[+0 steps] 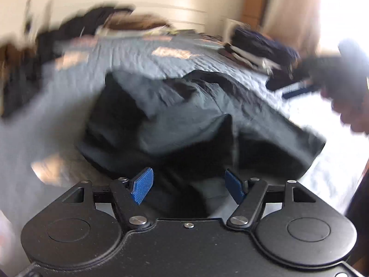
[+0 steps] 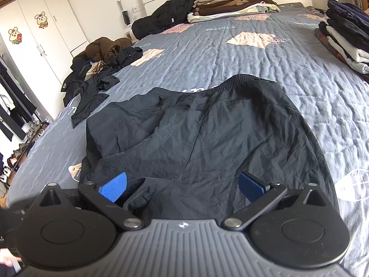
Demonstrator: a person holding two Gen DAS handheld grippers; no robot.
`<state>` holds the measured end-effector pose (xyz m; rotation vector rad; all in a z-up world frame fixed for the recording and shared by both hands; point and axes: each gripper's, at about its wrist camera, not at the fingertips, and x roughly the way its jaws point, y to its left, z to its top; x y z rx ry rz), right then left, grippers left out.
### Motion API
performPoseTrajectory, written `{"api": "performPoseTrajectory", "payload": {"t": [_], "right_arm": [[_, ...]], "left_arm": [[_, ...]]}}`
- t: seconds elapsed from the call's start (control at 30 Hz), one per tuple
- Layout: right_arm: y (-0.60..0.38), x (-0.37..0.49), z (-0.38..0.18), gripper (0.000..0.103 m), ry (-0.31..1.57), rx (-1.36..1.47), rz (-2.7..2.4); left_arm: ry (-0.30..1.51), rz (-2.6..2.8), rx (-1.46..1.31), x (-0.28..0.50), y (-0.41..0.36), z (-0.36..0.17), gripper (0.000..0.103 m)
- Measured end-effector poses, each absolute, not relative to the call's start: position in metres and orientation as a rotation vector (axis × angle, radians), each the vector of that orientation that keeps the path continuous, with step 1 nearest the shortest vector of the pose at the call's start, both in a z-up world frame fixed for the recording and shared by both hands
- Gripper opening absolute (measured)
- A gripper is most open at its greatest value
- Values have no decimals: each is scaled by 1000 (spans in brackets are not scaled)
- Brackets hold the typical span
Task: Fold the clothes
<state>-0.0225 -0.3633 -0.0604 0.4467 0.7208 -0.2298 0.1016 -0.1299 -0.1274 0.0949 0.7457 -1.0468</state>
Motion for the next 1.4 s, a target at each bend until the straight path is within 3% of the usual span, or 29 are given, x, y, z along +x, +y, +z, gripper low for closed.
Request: {"api": "performPoseTrajectory", "payload": {"t": [0.2, 0.37, 0.5, 0.67, 0.83, 0.87, 1.0, 1.03, 1.1, 1.23, 1.4], "right_arm": [[-362, -29, -56, 103, 696, 461, -222], [-359, -33, -51, 103, 681, 461, -219], [-355, -32, -47, 103, 689, 446, -228], [-355, -34, -47, 103, 693, 446, -245], [-355, -32, -52, 103, 716, 448, -269], [-354, -32, -52, 103, 715, 445, -265], [-351, -31, -52, 103, 710, 432, -252], [-350, -31, -52, 103, 709, 429, -249], [-351, -30, -52, 103, 705, 441, -250], [-353, -30, -52, 103, 696, 456, -256], [-353, -29, -51, 103, 689, 457, -248]], "left_arm": [[793, -1067, 89, 102, -143, -146, 66], [863, -1051, 86, 112, -151, -159, 38], [855, -1112, 64, 110, -150, -152, 4], [780, -1329, 91, 79, -148, -132, 4], [825, -1415, 367, 48, -161, -143, 8], [818, -1414, 396, 45, -159, -142, 13], [620, -1385, 339, 42, -131, -119, 72], [537, -1330, 339, 42, -122, -114, 74], [401, -1176, 433, 45, -109, -114, 70], [338, -958, 598, 68, -106, -133, 38], [186, -947, 835, 57, -125, -150, 38]]}}
